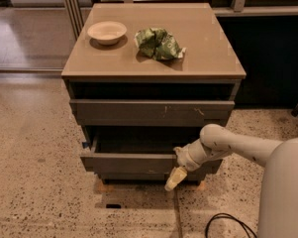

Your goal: Open middle drawer

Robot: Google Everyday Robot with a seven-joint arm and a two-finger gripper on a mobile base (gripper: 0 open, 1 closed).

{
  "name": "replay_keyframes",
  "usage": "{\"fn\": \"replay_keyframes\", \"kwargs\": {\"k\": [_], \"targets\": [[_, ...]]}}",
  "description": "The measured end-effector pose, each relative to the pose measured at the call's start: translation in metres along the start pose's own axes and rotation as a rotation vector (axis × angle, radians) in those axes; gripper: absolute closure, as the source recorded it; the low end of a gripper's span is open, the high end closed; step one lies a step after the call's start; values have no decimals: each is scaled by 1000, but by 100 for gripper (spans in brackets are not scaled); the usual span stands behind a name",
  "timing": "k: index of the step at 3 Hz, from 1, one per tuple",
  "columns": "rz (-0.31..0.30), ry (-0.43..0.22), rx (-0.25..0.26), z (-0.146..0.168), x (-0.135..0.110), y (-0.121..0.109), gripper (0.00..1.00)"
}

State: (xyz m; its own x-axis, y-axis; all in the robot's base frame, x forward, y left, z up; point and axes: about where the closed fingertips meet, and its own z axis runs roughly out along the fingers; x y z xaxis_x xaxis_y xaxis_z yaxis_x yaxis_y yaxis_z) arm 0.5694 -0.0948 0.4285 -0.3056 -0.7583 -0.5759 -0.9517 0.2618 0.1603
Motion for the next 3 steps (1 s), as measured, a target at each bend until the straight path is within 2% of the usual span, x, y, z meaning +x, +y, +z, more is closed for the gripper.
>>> {"fn": "replay_keyframes", "kwargs": {"k": [2,3], "targets": [[7,-34,-58,3,1,21,0],[19,-37,-104,6,3,46,0]]}}
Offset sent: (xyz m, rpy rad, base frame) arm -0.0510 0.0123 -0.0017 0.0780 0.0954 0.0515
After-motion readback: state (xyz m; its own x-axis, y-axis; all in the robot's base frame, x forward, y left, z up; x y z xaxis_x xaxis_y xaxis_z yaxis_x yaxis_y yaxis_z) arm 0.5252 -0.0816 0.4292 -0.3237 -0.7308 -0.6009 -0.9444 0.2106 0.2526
